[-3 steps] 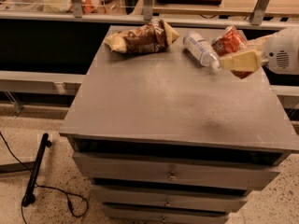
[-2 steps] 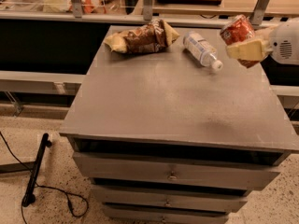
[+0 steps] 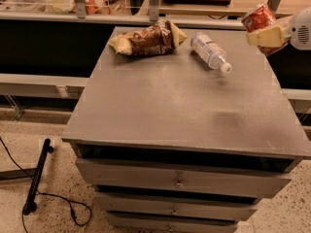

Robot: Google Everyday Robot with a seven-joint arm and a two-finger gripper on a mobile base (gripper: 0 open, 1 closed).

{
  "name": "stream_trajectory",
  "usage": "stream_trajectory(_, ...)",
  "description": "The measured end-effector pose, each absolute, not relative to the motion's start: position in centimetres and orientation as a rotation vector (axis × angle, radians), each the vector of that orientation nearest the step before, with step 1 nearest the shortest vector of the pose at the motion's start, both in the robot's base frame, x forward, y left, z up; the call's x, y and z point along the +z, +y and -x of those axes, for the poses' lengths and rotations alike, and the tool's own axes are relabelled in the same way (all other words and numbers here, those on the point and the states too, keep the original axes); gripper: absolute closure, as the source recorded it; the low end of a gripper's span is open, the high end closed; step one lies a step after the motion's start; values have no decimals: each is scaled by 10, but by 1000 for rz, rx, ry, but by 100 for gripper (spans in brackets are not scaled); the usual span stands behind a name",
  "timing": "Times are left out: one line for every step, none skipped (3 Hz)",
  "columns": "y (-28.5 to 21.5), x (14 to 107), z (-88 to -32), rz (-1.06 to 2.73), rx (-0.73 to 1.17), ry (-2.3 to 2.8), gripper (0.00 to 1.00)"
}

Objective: Move coke can near brown chip bag

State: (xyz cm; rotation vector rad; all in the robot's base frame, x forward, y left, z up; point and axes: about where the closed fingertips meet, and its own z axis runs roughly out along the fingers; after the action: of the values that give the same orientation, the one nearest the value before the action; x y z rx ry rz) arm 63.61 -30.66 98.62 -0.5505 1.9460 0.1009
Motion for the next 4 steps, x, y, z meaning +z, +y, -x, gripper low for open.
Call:
stream_trajectory(-306,975,-663,531,143,1940,100)
stream_trajectory(-291,960,-682,520,167,1941,100)
stream_trajectory(-274,944,-698,516,170,1946,100)
stream_trajectory(-259,931,-716,500,172,1948,100)
